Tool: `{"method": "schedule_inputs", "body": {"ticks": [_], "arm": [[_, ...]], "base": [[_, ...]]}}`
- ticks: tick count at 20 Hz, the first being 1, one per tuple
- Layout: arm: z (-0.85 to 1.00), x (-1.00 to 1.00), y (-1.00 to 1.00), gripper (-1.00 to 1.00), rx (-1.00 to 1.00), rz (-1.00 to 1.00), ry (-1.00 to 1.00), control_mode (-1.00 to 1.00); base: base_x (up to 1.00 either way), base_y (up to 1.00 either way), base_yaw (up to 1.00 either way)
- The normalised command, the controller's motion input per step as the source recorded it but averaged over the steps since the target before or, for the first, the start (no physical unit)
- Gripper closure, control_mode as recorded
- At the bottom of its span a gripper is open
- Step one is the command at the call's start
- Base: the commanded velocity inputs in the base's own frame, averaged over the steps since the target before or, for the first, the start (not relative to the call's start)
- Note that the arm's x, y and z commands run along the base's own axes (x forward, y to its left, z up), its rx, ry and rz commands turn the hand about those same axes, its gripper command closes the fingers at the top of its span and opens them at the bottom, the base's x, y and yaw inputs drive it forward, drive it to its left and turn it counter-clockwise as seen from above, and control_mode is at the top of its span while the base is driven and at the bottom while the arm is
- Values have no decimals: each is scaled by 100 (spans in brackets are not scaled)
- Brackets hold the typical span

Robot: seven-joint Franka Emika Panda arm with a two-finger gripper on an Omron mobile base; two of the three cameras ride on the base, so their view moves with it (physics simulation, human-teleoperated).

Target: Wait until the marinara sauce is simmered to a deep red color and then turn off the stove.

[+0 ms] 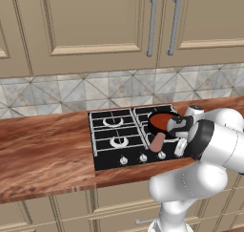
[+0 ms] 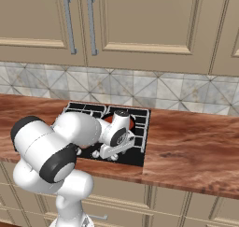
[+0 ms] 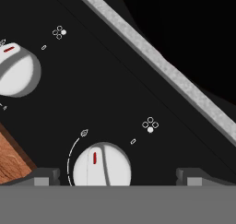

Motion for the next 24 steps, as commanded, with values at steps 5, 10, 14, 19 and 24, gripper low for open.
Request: {"method": "schedule_inputs", "body": {"ticks": [5, 10, 14, 19, 24], "arm": [[0, 0, 0, -100, 0, 0, 0, -100], [0, 0, 0, -100, 0, 0, 0, -100], [0, 0, 0, -100, 0, 0, 0, -100], [0, 0, 0, -100, 0, 0, 0, -100], [0, 0, 0, -100, 0, 0, 0, -100]], "base": [[0, 0, 0], [0, 0, 0], [0, 0, 0], [0, 0, 0], [0, 0, 0]]}}
